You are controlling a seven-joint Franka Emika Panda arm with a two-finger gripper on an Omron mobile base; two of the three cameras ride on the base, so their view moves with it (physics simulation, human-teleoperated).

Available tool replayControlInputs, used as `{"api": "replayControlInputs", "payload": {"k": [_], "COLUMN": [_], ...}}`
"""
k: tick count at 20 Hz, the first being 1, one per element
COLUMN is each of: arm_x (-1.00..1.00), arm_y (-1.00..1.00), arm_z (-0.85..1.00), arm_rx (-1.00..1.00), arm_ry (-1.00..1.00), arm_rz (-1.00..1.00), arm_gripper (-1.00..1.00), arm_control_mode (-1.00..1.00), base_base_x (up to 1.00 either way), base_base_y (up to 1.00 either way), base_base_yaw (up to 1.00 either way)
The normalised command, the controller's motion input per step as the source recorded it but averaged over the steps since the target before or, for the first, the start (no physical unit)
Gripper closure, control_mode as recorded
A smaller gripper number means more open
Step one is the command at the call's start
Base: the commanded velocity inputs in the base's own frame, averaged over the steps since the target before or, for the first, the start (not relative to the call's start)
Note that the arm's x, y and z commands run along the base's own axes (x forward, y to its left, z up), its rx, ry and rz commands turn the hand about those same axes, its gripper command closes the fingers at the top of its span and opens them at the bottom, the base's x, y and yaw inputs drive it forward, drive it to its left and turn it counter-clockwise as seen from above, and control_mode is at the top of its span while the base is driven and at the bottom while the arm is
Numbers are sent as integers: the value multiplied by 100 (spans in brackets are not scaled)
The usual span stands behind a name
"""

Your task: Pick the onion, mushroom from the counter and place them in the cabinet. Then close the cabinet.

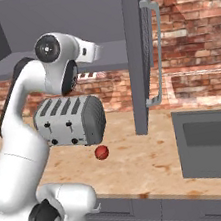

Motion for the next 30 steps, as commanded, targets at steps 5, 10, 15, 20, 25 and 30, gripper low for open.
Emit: {"api": "replayControlInputs", "payload": {"k": [5, 10, 15, 20, 25, 30], "arm_x": [100, 100, 92, 78, 58, 14], "arm_y": [-15, 0, 0, 0, 0, 0], "arm_z": [-10, -19, -23, -20, -17, -1], "arm_rx": [4, 0, 0, 0, 0, 0], "arm_ry": [2, 4, 1, 0, 0, 0], "arm_rz": [0, 0, 0, 0, 0, 0], "arm_gripper": [100, 100, 100, 100, -100, -100], "arm_control_mode": [-100, -100, -100, -100, -100, -100], "base_base_x": [0, 0, 0, 0, 0, 0], "base_base_y": [0, 0, 0, 0, 0, 0], "base_base_yaw": [0, 0, 0, 0, 0, 0]}}
